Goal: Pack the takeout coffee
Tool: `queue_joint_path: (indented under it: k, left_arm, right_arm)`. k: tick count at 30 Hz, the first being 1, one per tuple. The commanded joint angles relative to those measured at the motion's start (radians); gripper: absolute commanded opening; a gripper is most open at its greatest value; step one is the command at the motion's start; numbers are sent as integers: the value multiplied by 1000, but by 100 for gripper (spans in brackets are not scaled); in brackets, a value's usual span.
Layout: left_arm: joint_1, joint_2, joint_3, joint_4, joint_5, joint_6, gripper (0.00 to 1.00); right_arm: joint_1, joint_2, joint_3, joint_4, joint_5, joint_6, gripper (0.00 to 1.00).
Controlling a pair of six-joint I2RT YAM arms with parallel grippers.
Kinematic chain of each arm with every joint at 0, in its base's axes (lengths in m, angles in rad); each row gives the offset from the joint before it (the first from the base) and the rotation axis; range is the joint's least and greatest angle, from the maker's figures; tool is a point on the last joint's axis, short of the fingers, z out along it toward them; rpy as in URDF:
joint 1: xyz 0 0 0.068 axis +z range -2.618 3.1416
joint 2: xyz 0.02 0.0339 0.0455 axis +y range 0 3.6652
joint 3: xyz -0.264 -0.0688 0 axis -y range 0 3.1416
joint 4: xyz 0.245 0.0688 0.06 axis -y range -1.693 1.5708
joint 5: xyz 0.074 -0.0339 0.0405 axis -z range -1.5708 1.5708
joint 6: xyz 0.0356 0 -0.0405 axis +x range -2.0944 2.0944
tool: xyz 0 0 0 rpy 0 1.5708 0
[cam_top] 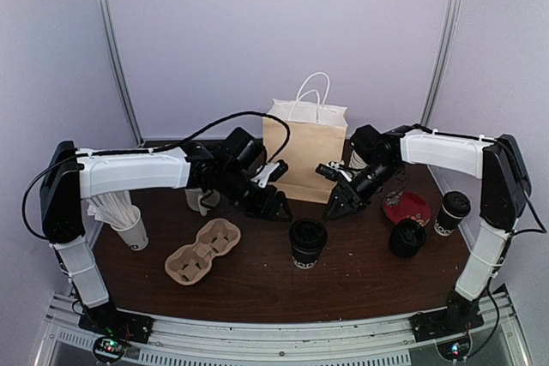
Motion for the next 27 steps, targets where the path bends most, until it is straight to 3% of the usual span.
queue_joint_path:
  k: [1,5,9,15,27]
  left_arm:
    - [-3,-53,47,9,-29,51,59]
    - [-1,-23,78,-31,-80,42,60]
    - [9,10,78,-18,-58,-2,56]
    - [26,45,61,41,-6,-19,49]
    - [32,110,79,76,59,-27,47]
  right_arm:
    - [4,-59,33,-21,3,-33,53]
    - [4,-86,12,-20,-2,-34,55]
    - [3,-183,-138,78,-21,2,57]
    - [5,-325,-400,332,-116,114,75]
    - [51,-157,-327,346,-150,130,68]
